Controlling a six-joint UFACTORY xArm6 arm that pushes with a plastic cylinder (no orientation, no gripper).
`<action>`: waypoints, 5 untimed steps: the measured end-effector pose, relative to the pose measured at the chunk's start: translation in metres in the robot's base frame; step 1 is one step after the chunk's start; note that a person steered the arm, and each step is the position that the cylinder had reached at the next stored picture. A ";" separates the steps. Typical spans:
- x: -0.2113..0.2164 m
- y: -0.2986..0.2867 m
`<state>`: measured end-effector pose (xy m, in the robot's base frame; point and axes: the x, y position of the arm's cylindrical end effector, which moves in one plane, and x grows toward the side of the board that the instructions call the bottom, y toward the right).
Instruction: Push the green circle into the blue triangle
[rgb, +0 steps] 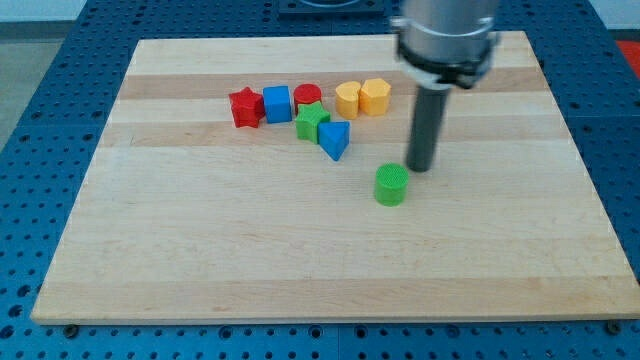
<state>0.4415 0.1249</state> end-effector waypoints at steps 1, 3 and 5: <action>0.002 0.047; 0.057 0.028; 0.057 -0.056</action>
<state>0.4982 0.0688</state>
